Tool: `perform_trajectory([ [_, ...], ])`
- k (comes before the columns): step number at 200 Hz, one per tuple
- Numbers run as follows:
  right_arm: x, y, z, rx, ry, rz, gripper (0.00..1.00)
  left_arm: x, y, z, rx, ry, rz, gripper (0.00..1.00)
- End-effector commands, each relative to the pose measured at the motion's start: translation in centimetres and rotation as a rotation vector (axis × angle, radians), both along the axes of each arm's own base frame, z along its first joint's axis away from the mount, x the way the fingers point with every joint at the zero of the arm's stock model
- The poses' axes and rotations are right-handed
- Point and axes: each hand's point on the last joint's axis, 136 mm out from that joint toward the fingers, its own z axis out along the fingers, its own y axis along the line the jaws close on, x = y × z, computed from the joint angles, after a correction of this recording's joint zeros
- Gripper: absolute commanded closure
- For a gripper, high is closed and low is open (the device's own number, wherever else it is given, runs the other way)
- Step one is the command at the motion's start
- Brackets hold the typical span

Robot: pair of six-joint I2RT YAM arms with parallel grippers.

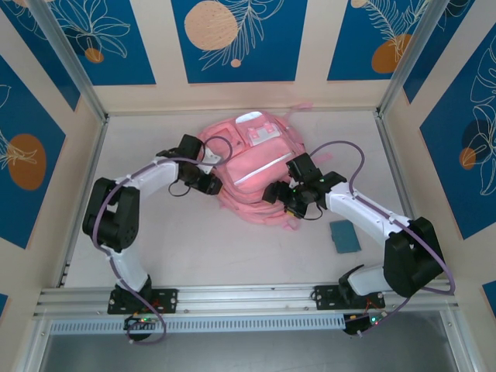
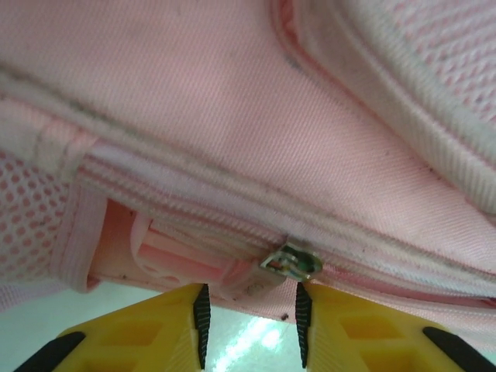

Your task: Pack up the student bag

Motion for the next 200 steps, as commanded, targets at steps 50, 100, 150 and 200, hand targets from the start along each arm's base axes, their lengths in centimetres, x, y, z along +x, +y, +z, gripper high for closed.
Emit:
perform_trajectory([
  [50, 0.3, 0.0, -0.4, -0.006, 0.015, -0.018, 0.21, -0.1, -0.5, -0.3, 0.048, 0.017, -0.109, 0.63],
  [100, 0.3, 0.0, -0.4, -0.008, 0.016, -0.020, 0.21, -1.4, -1.1, -1.2, 0.037, 0.084, -0.154, 0.62],
  [150, 0.4, 0.0, -0.4, -0.007, 0.017, -0.021, 0.21, 0.4, 0.1, -2.4, 0.162, 0.016, -0.092, 0.63],
  [200, 0.3, 0.0, -0.5, -0.010, 0.018, -0.019, 0.21, 1.4, -0.2, -1.5, 0.150, -0.035, -0.078, 0.73],
])
